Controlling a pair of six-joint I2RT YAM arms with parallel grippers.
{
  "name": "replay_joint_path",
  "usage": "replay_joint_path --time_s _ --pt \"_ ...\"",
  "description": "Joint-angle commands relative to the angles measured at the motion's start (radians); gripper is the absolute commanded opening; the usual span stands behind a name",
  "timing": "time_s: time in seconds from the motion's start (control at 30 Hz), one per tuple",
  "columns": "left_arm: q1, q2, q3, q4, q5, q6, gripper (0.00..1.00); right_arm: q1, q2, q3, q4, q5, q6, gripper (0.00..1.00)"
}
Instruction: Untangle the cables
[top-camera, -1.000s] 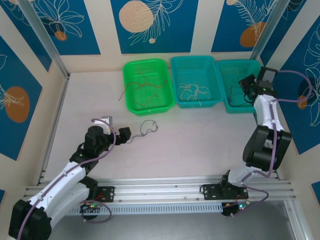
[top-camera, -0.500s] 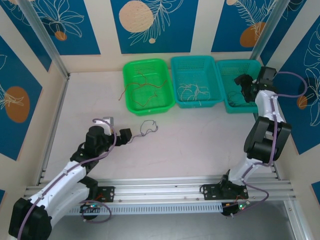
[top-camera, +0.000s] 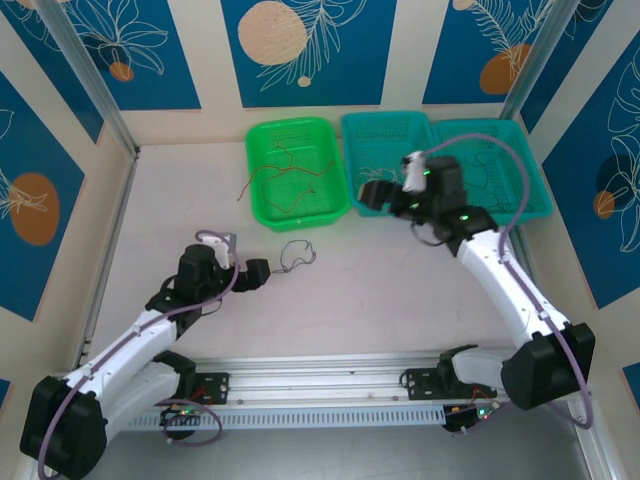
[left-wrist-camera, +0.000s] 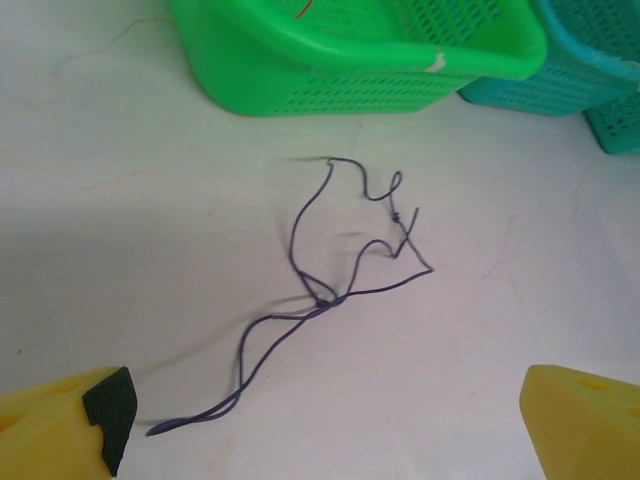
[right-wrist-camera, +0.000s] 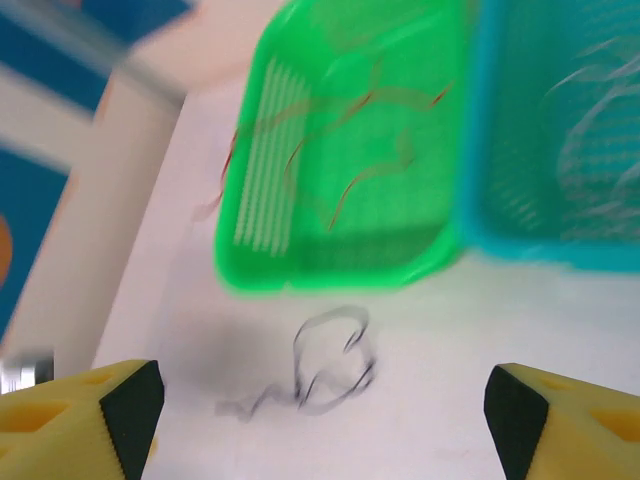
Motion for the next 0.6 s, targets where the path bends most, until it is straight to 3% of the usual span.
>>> replay_joint_path --time_s 0.0,0.1,0.27,0.57 --pt "0.005 -0.023 0.098 -0.122 0.063 0.019 0.98 0.172 0.025 -0.053 -0.031 0.146 -0.058 0.85" --pt "0.005 -0.017 0.19 -0.308 0.069 0.041 0.95 0.317 0.128 -0.035 -0.015 0.239 -0.11 0.85" --pt "0.005 -0.009 0.293 -0.529 0.116 0.054 0.9 0.446 0.364 0.09 -0.026 0.346 -0.167 0.84" --pt "0.005 -0.028 0.301 -0.641 0.109 0.096 0.9 0.562 0.764 0.338 -0.029 0.474 -0.319 0.85"
